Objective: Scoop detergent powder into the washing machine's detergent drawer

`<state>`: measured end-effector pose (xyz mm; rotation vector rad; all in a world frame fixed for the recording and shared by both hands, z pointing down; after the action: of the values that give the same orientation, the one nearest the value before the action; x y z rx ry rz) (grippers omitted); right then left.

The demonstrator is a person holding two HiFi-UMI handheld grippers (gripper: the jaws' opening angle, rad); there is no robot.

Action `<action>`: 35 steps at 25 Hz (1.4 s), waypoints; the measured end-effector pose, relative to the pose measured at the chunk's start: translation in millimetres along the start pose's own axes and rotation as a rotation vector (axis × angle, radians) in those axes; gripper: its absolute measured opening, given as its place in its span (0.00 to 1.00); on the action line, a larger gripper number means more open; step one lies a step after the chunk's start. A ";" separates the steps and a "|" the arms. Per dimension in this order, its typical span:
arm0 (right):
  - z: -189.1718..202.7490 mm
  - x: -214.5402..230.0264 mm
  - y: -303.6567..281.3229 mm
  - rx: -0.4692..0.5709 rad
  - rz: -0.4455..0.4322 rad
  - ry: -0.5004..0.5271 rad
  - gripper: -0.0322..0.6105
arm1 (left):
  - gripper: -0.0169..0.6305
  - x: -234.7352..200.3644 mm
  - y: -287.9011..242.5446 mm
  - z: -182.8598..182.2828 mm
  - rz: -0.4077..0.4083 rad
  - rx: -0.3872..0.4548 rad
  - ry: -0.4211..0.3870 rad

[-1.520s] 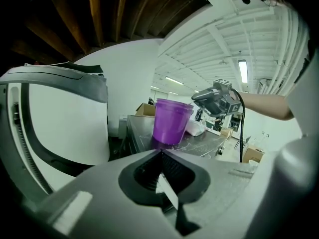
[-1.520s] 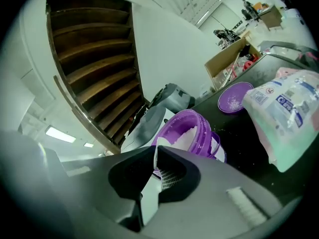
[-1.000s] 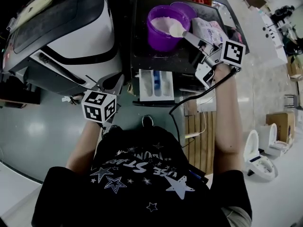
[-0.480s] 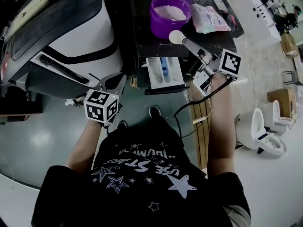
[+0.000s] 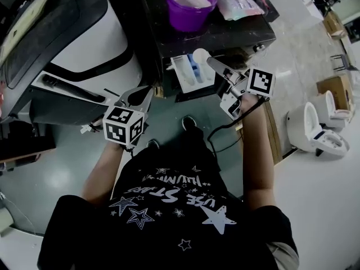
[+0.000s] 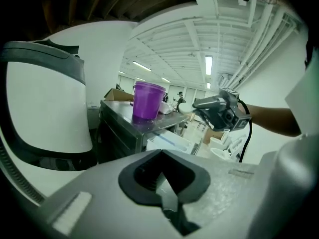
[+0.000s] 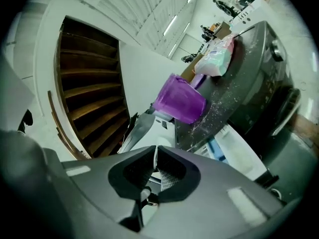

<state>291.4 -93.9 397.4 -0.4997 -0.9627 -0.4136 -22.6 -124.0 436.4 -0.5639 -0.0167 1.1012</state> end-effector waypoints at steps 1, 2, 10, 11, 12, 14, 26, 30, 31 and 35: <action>7.1 1.5 -0.3 -0.002 0.008 0.001 0.11 | 0.03 -0.6 1.0 1.6 0.009 -0.004 -0.002; 13.5 2.8 -1.0 -0.004 0.016 0.007 0.11 | 0.03 -1.6 2.1 3.3 0.016 -0.008 -0.003; 50.5 15.9 -5.7 -0.003 0.158 0.034 0.11 | 0.03 -10.1 10.3 16.5 0.048 -0.034 -0.004; 52.9 16.0 -7.0 -0.001 0.170 0.041 0.11 | 0.03 -11.2 11.3 17.6 0.049 -0.035 -0.003; 55.0 16.1 -8.3 0.003 0.181 0.049 0.11 | 0.03 -12.3 12.3 18.6 0.049 -0.037 -0.002; 57.7 17.3 -10.0 0.014 0.212 0.073 0.11 | 0.03 -14.0 14.8 21.4 0.046 -0.039 0.003; 62.2 20.0 -30.3 -0.057 0.419 0.417 0.11 | 0.03 -20.1 23.9 28.3 0.019 -0.023 0.035; 65.6 23.4 -36.6 -0.098 0.446 0.468 0.11 | 0.03 -19.0 24.8 28.7 0.020 -0.020 0.037; 66.1 23.7 -37.2 -0.106 0.454 0.487 0.11 | 0.03 -18.6 24.9 29.3 0.020 -0.021 0.038; 70.0 20.8 -39.6 -0.145 0.489 0.596 0.11 | 0.03 -17.2 25.8 31.0 0.021 -0.024 0.042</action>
<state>233.8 -88.3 457.1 -0.6728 -0.2191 -0.1675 -61.1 -117.0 456.3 -0.6101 0.0131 1.1109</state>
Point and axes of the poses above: the fingertips, and each gripper's own axes: y backward along the fingers, x to its right, z out of its underside, the point moved 10 cm from there along y, backward along the fingers, and after that the axes turned 5 degrees about z, right-handed, at the moved point
